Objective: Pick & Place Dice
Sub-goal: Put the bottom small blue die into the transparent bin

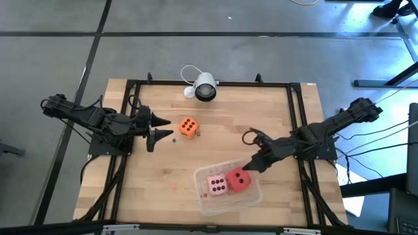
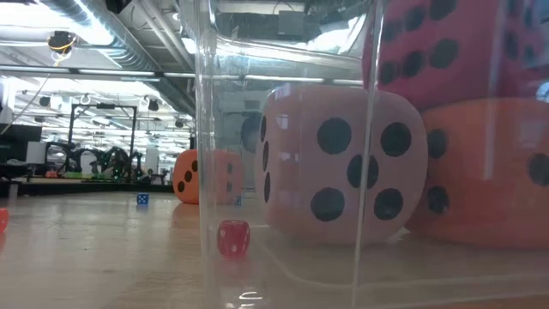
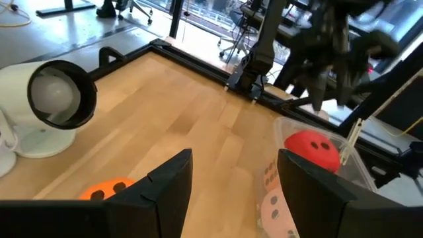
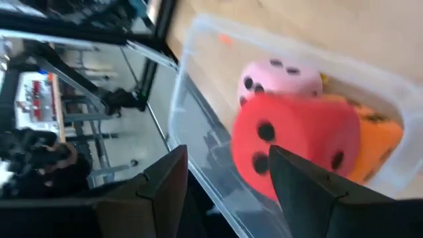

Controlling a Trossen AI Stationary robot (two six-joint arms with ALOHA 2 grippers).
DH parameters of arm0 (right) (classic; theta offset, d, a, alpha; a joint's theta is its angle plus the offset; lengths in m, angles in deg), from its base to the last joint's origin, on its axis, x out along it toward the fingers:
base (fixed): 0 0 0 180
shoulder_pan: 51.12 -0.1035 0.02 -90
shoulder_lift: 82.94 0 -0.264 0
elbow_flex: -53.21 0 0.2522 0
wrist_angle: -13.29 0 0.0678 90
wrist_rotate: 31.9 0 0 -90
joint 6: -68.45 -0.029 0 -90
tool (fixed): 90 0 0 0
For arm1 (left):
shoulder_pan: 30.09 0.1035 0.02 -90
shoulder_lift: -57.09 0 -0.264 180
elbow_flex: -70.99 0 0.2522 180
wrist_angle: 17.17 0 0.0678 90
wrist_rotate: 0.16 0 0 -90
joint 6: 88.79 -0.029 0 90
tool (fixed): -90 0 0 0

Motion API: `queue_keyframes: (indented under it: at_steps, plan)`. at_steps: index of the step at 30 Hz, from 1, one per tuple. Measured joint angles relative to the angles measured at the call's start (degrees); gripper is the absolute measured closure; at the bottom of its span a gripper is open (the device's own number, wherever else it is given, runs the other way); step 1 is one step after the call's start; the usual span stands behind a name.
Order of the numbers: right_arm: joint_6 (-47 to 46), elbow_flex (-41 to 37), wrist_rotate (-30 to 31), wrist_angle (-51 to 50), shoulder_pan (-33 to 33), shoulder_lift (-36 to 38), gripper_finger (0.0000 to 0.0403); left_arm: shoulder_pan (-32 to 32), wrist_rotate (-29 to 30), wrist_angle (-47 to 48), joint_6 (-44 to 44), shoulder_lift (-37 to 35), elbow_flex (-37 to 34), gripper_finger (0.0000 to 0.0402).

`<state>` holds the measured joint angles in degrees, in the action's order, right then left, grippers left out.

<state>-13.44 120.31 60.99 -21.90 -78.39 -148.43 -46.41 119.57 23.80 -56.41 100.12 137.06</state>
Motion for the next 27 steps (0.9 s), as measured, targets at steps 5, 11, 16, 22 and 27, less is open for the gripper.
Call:
queue_keyframes:
  at_steps: [5, 11, 16, 22, 27]
  plan:
    - [4.6, 0.02, 7.2, -0.63, 0.02, 4.15, 0.0204, -0.02, -1.44, 8.78, -1.91, 3.65, 0.09, 0.0187]
    - [8.47, 0.0, 13.49, -2.87, 0.0, 7.79, 0.0214, 1.86, -2.3, 22.04, -0.7, 10.14, 0.0, 0.0187]
    - [11.69, 0.01, 18.22, -3.48, 0.0, 9.65, 0.0221, 6.55, -6.8, 25.55, -3.64, 15.28, 0.02, 0.0187]
    - [17.25, 0.0, 27.16, -3.54, 0.02, 12.29, 0.0229, 12.25, -15.11, 24.85, -10.55, 20.99, -0.98, 0.0166]
    - [23.42, 0.0, 27.71, -3.54, 0.04, 15.3, 0.0236, 15.54, -19.76, 23.79, -17.15, 26.69, -1.64, 0.014]
